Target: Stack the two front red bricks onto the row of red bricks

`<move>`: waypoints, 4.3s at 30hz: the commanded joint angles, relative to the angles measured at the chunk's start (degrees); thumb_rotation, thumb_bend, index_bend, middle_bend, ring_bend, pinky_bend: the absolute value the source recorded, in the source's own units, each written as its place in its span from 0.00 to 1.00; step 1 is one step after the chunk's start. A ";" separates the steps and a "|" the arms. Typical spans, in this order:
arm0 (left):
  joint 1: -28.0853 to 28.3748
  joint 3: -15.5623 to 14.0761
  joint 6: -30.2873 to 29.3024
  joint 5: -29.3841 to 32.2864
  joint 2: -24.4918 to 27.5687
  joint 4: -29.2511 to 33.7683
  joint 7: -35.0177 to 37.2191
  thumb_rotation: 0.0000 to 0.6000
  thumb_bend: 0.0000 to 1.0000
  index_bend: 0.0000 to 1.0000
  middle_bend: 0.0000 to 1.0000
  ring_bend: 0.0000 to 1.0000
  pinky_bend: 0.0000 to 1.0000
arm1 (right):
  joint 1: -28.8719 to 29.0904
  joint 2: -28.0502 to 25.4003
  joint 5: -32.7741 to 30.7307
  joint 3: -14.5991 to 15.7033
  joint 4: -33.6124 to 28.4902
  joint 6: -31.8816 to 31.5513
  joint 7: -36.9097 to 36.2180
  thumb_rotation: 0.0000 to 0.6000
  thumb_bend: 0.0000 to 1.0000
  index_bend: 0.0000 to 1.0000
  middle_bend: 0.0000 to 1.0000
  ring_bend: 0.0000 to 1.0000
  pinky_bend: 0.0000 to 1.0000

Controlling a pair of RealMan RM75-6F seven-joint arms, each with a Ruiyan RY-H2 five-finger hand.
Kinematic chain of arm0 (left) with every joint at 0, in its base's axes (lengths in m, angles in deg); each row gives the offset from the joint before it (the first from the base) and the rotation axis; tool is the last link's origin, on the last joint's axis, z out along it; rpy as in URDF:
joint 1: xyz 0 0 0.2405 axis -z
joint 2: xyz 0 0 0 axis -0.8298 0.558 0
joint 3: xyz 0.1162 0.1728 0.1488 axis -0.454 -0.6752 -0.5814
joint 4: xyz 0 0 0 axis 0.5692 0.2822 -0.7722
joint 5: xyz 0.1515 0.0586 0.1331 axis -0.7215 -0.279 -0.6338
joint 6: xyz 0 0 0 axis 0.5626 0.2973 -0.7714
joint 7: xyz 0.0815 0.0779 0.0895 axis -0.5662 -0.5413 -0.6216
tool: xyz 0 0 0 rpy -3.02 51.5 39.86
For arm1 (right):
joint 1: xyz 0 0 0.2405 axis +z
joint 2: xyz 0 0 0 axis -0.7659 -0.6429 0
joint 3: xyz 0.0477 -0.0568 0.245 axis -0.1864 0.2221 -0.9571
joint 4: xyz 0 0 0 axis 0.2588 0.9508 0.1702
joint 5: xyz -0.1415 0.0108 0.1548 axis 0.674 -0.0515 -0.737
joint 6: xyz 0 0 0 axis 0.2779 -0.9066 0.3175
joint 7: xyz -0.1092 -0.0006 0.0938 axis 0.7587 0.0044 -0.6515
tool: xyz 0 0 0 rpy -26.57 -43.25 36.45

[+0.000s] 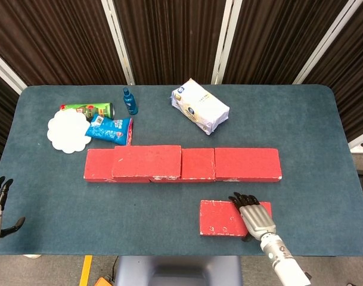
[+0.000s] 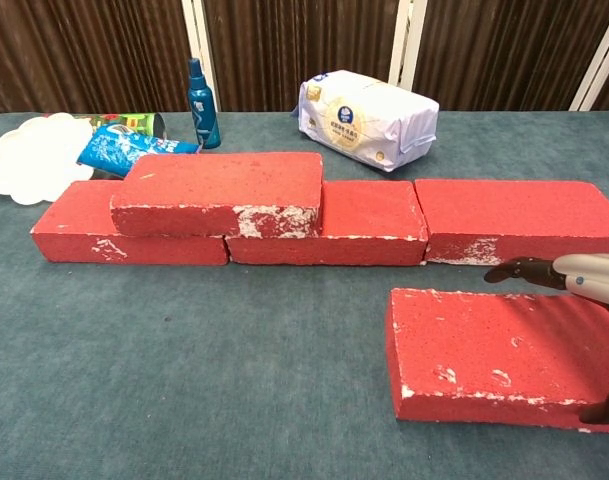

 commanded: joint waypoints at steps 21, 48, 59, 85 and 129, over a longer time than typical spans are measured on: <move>-0.78 1.08 0.79 -0.19 -0.01 0.09 0.29 1.00 0.22 0.00 0.00 0.00 0.03 | 1.50 6.24 1.60 1.70 3.96 -4.98 3.21 1.00 0.00 0.14 0.31 0.24 0.00; -1.19 1.82 1.65 -0.02 0.07 0.32 0.41 1.00 0.22 0.00 0.00 0.00 0.03 | 9.00 -9.66 -7.06 -10.22 -7.41 -1.65 -0.36 1.00 0.00 0.30 0.34 0.27 0.00; -1.06 2.16 2.37 0.80 -0.10 0.39 -0.17 1.00 0.22 0.00 0.00 0.00 0.03 | 23.09 -15.80 -26.52 -18.36 -0.01 3.89 4.16 1.00 0.00 0.28 0.34 0.27 0.00; -1.39 2.65 2.77 2.62 0.17 1.37 -0.78 1.00 0.22 0.00 0.00 0.00 0.03 | 31.71 -10.31 -27.39 -12.69 15.70 19.09 0.05 1.00 0.00 0.26 0.34 0.24 0.00; -2.06 3.11 1.89 2.61 0.50 1.58 0.15 1.00 0.22 0.00 0.00 0.00 0.03 | 34.37 -1.42 -24.07 -7.88 23.96 17.03 -8.54 1.00 0.00 0.27 0.34 0.22 0.00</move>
